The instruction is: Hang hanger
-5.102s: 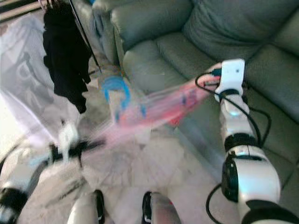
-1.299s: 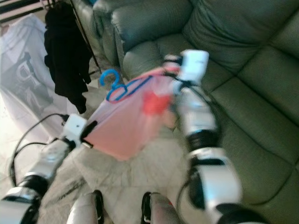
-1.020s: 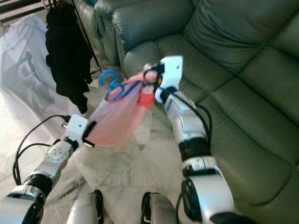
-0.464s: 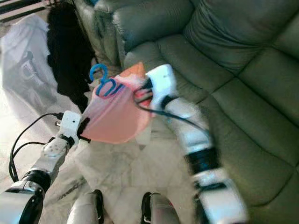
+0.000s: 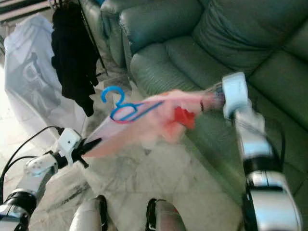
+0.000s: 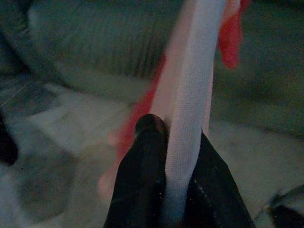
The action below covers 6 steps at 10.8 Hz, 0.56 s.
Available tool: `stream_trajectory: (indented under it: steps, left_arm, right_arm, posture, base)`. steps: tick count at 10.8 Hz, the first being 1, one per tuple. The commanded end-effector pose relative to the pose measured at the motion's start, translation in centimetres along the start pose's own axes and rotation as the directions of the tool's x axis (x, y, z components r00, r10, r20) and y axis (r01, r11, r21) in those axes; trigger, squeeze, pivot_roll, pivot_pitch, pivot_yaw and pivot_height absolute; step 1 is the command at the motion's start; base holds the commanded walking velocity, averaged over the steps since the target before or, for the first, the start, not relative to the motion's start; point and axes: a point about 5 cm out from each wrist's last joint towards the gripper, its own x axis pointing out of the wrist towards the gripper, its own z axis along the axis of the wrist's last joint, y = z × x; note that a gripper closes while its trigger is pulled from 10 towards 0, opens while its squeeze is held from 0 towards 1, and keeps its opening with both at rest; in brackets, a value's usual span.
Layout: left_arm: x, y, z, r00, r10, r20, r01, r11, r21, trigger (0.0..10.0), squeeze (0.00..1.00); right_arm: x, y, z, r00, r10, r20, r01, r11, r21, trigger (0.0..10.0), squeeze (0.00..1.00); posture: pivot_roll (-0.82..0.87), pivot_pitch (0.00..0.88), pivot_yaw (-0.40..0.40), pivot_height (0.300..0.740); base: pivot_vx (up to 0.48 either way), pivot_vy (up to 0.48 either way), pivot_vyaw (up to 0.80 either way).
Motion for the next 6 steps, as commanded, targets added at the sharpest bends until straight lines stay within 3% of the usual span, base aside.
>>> stream_trajectory:
  steps: [1, 2, 4, 5, 6]
  left_arm:
    - [-1.0, 1.0, 0.3, 0.997, 0.058, 0.058, -0.053, 0.994, -0.093, 0.0, 0.00]
    - [-1.1, 0.9, 0.3, 0.997, 0.029, 0.077, -0.018, 0.989, -0.148, 0.0, 0.00]
    - [-1.5, 0.8, 0.2, 0.997, 0.022, 0.076, -0.010, 0.988, -0.153, 0.0, 0.00]
    - [-1.7, 0.8, 0.0, 0.996, 0.031, 0.085, -0.014, 0.981, -0.195, 0.0, 0.00]
    - [-1.9, 0.7, -0.5, 0.999, 0.034, 0.034, -0.029, 0.987, -0.160, 0.0, 0.00]
  right_arm:
    - [-0.7, -0.5, -1.9, 0.997, 0.012, -0.073, -0.014, 1.000, -0.022, 0.0, 0.00]
    - [-1.2, 0.3, -4.0, 0.988, 0.055, -0.142, -0.072, 0.990, -0.117, 0.0, 0.00]
    - [-1.2, 1.7, -4.9, 0.981, 0.124, -0.148, -0.133, 0.990, -0.053, 0.0, 0.00]
    - [-1.4, 2.2, -5.3, 0.975, 0.157, -0.157, -0.173, 0.981, -0.092, 0.0, 0.00]
    - [-1.6, 3.7, -5.9, 0.948, 0.275, -0.163, -0.273, 0.961, 0.032, 0.0, 0.00]
  posture:
    - [-0.05, 0.197, -0.065, 0.740]
    - [-0.06, 0.212, -0.059, 0.740]
    - [-0.06, 0.220, -0.059, 0.740]
    - [-0.05, 0.221, -0.068, 0.740]
    - [-0.05, 0.224, -0.069, 0.740]
  base:
    - [0.000, 0.000, 0.00]
    - [0.000, 0.000, 0.00]
    - [0.000, 0.000, 0.00]
    - [0.000, 0.000, 0.00]
    - [0.000, 0.000, 0.00]
